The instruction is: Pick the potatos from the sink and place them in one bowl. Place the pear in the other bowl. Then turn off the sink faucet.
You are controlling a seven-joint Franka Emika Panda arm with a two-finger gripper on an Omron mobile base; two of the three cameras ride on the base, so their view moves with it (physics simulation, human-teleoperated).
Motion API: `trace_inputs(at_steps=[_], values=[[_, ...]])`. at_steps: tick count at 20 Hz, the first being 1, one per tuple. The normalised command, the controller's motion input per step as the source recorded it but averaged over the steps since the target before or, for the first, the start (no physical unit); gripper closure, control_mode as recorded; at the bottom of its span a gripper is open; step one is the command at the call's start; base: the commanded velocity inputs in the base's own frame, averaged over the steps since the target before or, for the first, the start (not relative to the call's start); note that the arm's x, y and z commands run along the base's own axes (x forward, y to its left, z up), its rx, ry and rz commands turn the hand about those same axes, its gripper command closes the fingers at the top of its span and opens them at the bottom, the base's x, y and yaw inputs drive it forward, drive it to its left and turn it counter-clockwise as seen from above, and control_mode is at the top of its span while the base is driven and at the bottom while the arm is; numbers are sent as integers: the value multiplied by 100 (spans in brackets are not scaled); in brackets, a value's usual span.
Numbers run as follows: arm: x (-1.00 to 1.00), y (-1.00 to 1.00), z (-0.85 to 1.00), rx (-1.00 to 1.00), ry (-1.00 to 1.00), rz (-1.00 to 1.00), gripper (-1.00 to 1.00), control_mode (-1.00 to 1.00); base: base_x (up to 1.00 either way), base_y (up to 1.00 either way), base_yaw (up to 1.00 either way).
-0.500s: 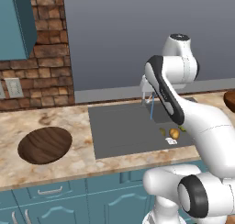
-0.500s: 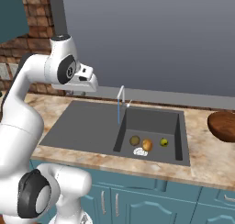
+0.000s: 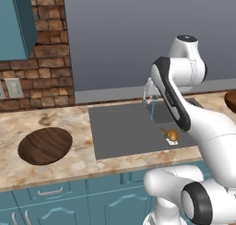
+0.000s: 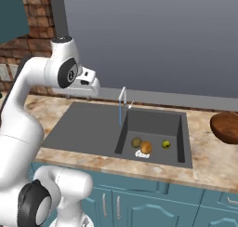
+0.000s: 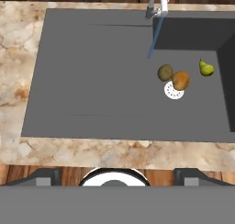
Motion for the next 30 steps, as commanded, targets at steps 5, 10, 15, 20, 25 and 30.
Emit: trace_inputs(at_steps=[5,10,15,20,25,30], values=[[-26,-13,-2,0,0,0,-100,-100,0,0,0],[-24,-20,-5,0,0,0,-100,-100,0,0,0],[-23,-28,-6,0,0,0,-100,-100,0,0,0],[-13,-21,-10,0,0,0,-100,-100,0,0,0],[-4,-23,-10,0,0,0,-100,-100,0,0,0],[-1,-25,-4,0,0,0,-100,-100,0,0,0]])
